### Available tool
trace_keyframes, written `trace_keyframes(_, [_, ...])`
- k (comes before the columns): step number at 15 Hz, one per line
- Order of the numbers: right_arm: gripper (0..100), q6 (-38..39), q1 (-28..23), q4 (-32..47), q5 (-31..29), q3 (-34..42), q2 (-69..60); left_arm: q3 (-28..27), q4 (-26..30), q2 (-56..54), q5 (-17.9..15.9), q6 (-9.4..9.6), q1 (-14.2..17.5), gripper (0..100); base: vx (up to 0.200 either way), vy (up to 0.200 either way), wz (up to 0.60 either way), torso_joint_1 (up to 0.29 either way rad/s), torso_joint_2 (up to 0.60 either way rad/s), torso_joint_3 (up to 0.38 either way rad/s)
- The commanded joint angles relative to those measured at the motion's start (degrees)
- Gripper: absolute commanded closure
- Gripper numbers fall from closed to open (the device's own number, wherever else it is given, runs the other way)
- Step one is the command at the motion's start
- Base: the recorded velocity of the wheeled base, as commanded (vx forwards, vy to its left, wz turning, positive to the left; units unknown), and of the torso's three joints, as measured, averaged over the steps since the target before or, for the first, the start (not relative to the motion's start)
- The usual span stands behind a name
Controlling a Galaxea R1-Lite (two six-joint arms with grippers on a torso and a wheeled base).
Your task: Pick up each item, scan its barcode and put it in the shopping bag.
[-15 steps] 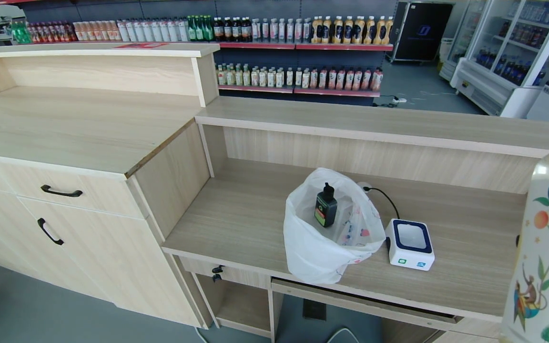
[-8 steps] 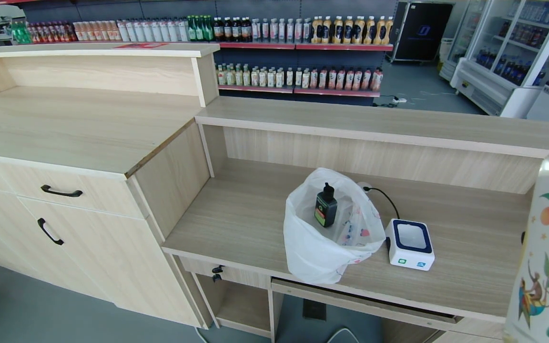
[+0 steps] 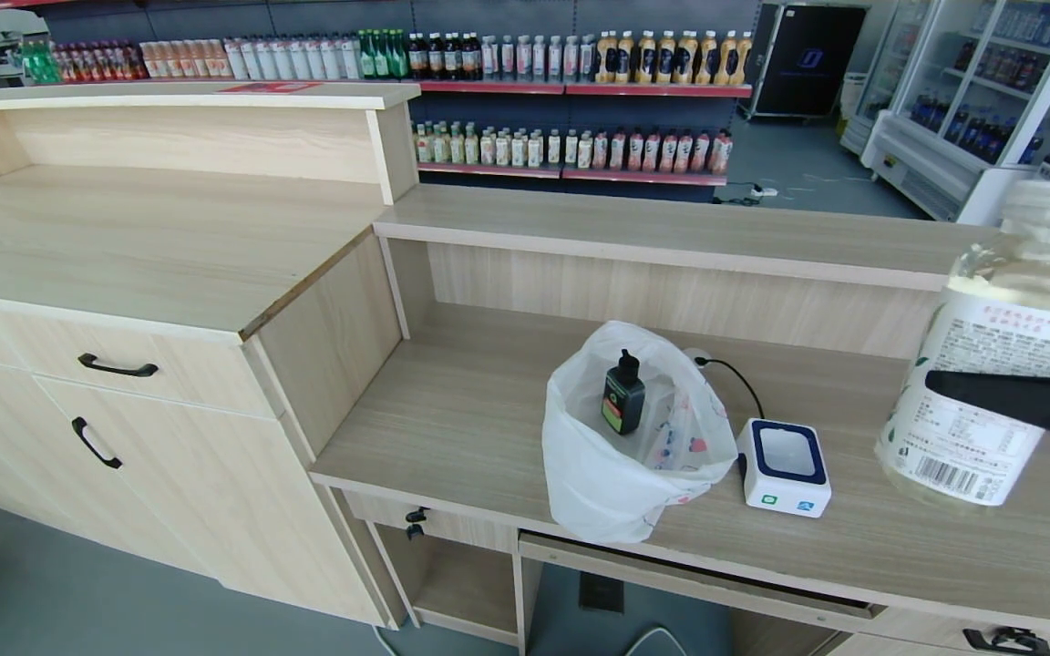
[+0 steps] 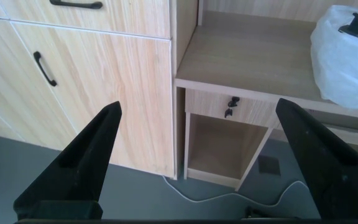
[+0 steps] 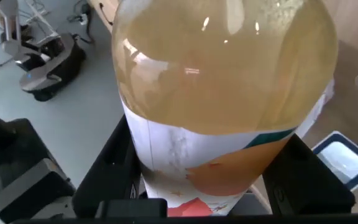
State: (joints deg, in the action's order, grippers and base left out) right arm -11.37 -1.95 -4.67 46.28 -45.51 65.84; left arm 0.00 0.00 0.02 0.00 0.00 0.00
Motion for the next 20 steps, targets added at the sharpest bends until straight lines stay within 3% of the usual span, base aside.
trace_keyframes(1, [100, -9.9, -7.45, -2.8, -5.05, 2.09, 7.11, 0.0, 0.0, -0.02, 0.0, 0.0, 0.0, 0, 0.0, 0.0, 0.0, 0.0, 0.0, 0.0])
trace_keyframes(3, [100, -22.02, -12.2, -5.26, -10.94, 3.41, 10.89, 0.0, 0.0, -0.02, 0.0, 0.0, 0.0, 0, 0.0, 0.0, 0.0, 0.0, 0.0, 0.0])
trace_keyframes(8, [100, -30.99, -16.77, -13.35, -11.21, 3.85, 16.07, 0.0, 0.0, -0.02, 0.0, 0.0, 0.0, 0, 0.0, 0.0, 0.0, 0.0, 0.0, 0.0])
trace_keyframes(10, [100, -39.51, -19.32, -16.42, -11.21, 3.85, 19.32, 0.0, 0.0, -0.02, 0.0, 0.0, 0.0, 0, 0.0, 0.0, 0.0, 0.0, 0.0, 0.0])
trace_keyframes(13, [100, -45.76, -20.11, -24.51, -10.77, 4.81, 24.6, 0.0, 0.0, -0.02, 0.0, 0.0, 0.0, 0, 0.0, 0.0, 0.0, 0.0, 0.0, 0.0])
trace_keyframes(17, [100, -53.4, -20.46, -29.17, -10.24, 4.99, 30.49, 0.0, 0.0, -0.02, 0.0, 0.0, 0.0, 0, 0.0, 0.0, 0.6, 0.002, 0.0, 0.004])
trace_keyframes(20, [100, -55.42, -21.08, -41.39, 0.48, 5.96, 37.96, 0.0, 0.0, -0.02, 0.0, 0.0, 0.0, 0, 0.0, 0.0, 0.4, 0.002, 0.0, 0.0])
